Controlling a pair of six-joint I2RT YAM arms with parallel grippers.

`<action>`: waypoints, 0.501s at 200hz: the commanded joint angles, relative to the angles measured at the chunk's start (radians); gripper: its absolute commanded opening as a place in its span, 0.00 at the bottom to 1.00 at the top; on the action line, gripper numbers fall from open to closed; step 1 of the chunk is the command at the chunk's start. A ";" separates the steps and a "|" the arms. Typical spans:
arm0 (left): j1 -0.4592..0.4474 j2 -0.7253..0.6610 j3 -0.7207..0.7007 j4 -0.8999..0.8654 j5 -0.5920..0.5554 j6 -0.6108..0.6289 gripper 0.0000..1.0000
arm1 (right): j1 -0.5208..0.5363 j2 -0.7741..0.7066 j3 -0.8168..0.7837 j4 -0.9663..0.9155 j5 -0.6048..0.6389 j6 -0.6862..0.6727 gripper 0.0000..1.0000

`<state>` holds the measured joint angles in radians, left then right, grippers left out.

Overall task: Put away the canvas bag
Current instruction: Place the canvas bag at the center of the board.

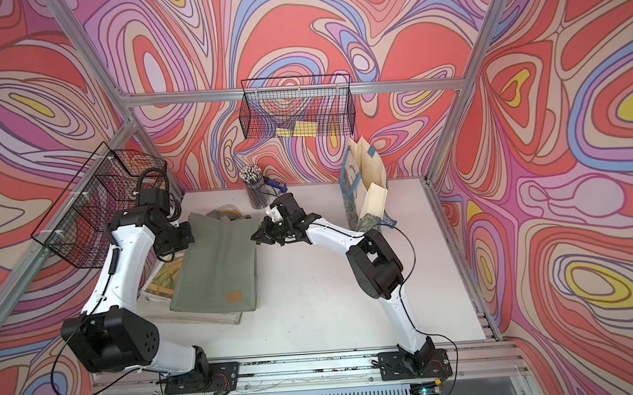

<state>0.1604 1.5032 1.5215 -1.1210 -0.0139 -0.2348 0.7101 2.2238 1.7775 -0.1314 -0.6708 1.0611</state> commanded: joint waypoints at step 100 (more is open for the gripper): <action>0.010 0.053 0.046 0.070 -0.149 0.037 0.46 | 0.086 0.226 0.077 0.270 0.073 0.237 0.00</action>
<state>0.1699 1.6073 1.5940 -1.0634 -0.1490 -0.1890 0.7807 2.4371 1.8591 0.0761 -0.6144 1.2526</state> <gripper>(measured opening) 0.419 0.064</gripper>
